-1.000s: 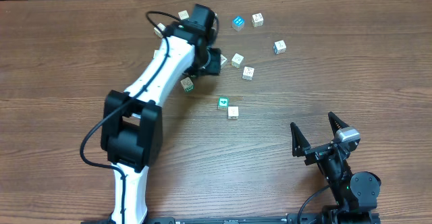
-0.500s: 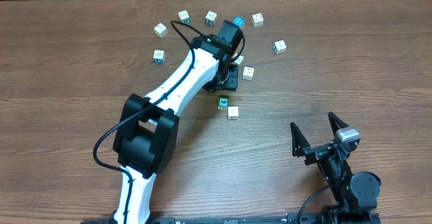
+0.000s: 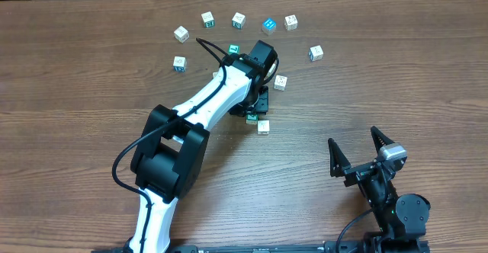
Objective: Form a circle
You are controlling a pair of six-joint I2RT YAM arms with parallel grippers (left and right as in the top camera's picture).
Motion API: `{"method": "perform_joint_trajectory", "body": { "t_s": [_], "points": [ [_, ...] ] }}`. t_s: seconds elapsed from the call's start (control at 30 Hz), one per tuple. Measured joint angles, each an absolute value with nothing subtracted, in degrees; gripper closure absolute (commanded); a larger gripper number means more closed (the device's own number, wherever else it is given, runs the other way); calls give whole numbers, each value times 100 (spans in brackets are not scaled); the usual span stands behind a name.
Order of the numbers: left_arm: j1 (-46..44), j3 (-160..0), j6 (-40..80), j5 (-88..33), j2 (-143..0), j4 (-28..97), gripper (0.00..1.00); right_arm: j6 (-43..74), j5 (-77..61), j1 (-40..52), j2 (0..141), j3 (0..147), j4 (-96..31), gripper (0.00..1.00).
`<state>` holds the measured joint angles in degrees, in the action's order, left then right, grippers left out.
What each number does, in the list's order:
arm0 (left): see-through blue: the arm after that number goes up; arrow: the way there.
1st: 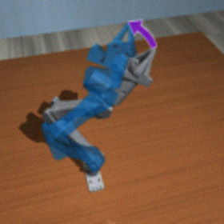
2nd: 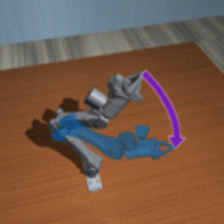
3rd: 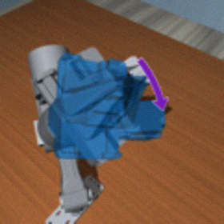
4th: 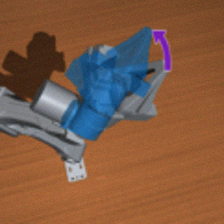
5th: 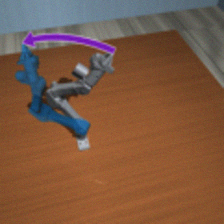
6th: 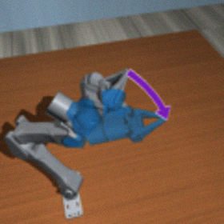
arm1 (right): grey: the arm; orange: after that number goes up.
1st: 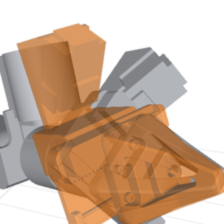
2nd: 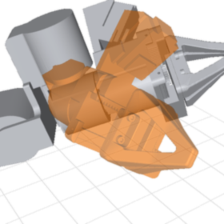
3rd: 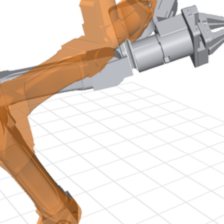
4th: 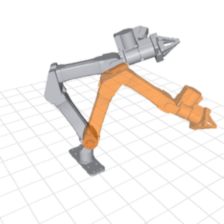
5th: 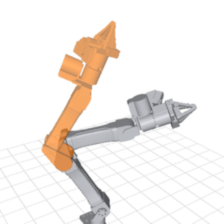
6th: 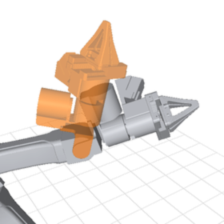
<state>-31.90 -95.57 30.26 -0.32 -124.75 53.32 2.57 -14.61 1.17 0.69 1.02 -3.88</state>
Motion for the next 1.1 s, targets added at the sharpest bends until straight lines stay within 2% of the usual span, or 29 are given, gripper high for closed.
{"method": "perform_joint_trajectory", "body": {
  "t_s": [0.33,1.1],
  "points": [
    [-3190,-9526,3267,-16,-12475,5251,62,252,-1459,117,69,102,-386,0],
    [-3190,-9526,3653,-16,-12475,5360,62,257,-1459,117,69,102,-388,0]
  ]
}}
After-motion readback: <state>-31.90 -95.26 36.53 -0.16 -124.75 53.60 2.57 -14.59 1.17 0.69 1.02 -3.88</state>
